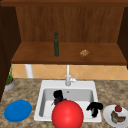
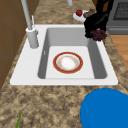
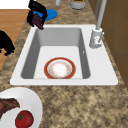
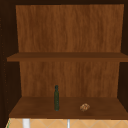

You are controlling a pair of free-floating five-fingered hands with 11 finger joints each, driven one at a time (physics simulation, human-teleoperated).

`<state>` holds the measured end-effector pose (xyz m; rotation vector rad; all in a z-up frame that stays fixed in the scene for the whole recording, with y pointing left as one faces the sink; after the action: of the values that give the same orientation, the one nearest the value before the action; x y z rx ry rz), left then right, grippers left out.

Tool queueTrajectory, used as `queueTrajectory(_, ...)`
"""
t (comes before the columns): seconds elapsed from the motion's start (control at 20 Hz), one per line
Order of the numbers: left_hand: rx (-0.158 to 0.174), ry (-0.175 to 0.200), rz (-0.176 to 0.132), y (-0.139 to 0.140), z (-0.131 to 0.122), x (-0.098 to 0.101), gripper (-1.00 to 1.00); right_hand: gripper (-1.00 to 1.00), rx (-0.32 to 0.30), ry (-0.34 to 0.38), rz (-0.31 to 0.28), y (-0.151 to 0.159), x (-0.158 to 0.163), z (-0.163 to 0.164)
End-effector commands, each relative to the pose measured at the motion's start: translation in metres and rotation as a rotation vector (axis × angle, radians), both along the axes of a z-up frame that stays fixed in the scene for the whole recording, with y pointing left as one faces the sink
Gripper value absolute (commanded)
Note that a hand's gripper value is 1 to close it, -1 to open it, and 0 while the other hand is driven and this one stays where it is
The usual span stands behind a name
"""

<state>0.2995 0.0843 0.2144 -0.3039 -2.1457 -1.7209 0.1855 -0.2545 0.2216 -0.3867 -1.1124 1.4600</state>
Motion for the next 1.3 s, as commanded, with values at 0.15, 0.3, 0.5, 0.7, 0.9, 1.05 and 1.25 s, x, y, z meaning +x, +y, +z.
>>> queueTrajectory(0.15, 0.034, -0.046, -0.039, -0.047, -0.056, 0.006, 1.00, 0.00, 0.000, 0.000, 0.000, 0.000, 0.000, 0.000)
queueTrajectory(0.3, 0.036, -0.049, -0.042, -0.066, -0.081, 0.010, 1.00, 0.00, 0.000, 0.000, 0.000, 0.000, 0.000, 0.000)
queueTrajectory(0.5, 0.034, -0.044, -0.040, -0.085, -0.116, 0.023, 1.00, 0.00, 0.000, 0.000, 0.000, 0.000, 0.000, 0.000)
queueTrajectory(0.7, 0.024, -0.034, -0.043, -0.097, -0.150, 0.041, 1.00, 0.00, 0.000, 0.000, 0.000, 0.000, 0.000, 0.000)
queueTrajectory(0.9, 0.018, -0.011, -0.056, -0.100, -0.184, 0.067, 1.00, 0.00, 0.000, 0.000, 0.000, 0.000, 0.000, 0.000)
queueTrajectory(1.05, 0.024, -0.012, -0.058, -0.100, -0.210, 0.087, 1.00, 0.00, 0.000, 0.000, 0.000, 0.000, 0.000, 0.000)
queueTrajectory(1.25, 0.024, -0.010, -0.061, -0.100, -0.244, 0.112, 1.00, 0.00, 0.000, 0.000, 0.000, 0.000, 0.000, 0.000)
